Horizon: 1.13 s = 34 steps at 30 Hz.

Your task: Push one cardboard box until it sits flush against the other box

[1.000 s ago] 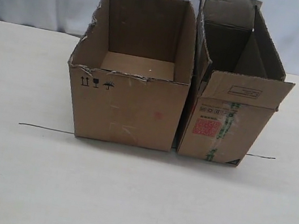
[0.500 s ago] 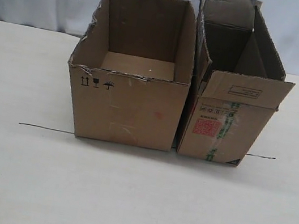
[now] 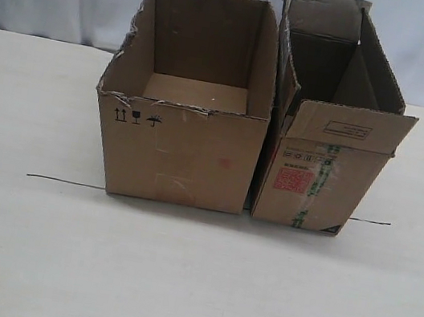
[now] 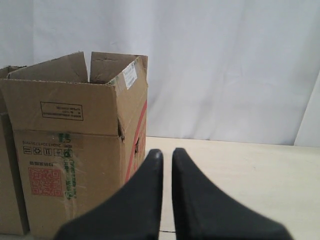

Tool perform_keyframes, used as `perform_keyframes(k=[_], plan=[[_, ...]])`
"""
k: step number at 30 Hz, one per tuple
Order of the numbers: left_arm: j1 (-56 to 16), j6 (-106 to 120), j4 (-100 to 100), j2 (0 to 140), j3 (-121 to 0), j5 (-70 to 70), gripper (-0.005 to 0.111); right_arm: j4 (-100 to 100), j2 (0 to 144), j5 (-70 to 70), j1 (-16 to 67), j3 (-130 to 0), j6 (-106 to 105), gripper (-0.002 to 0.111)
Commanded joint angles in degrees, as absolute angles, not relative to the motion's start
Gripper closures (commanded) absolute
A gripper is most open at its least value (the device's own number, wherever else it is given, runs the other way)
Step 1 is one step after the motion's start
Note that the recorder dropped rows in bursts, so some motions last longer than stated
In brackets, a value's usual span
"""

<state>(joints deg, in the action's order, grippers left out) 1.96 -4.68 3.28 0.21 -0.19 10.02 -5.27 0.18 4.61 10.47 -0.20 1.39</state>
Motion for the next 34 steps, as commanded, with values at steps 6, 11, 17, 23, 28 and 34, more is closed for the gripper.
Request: perform_keyframes(k=[6, 11, 17, 23, 28, 34], plan=[[1.64, -4.55, 3.32, 0.00, 0.00, 9.90, 0.107, -5.13, 0.00, 4.54, 10.11, 0.00, 1.22, 0.103], [1.64, -4.55, 3.32, 0.00, 0.00, 10.85, 0.107, -5.13, 0.00, 4.54, 10.11, 0.00, 1.22, 0.103], [1.64, -4.55, 0.80, 0.00, 0.00, 10.86, 0.107, -5.13, 0.00, 4.54, 10.11, 0.00, 1.22, 0.103], [1.64, -4.55, 0.79, 0.00, 0.00, 10.74, 0.107, -5.13, 0.00, 4.54, 10.11, 0.00, 1.22, 0.103], [1.64, -4.55, 0.69, 0.00, 0.00, 10.84, 0.107, -5.13, 0.00, 4.54, 10.11, 0.00, 1.22, 0.103], [1.64, -4.55, 0.69, 0.00, 0.00, 10.84, 0.107, -5.13, 0.00, 4.54, 10.11, 0.00, 1.22, 0.103]])
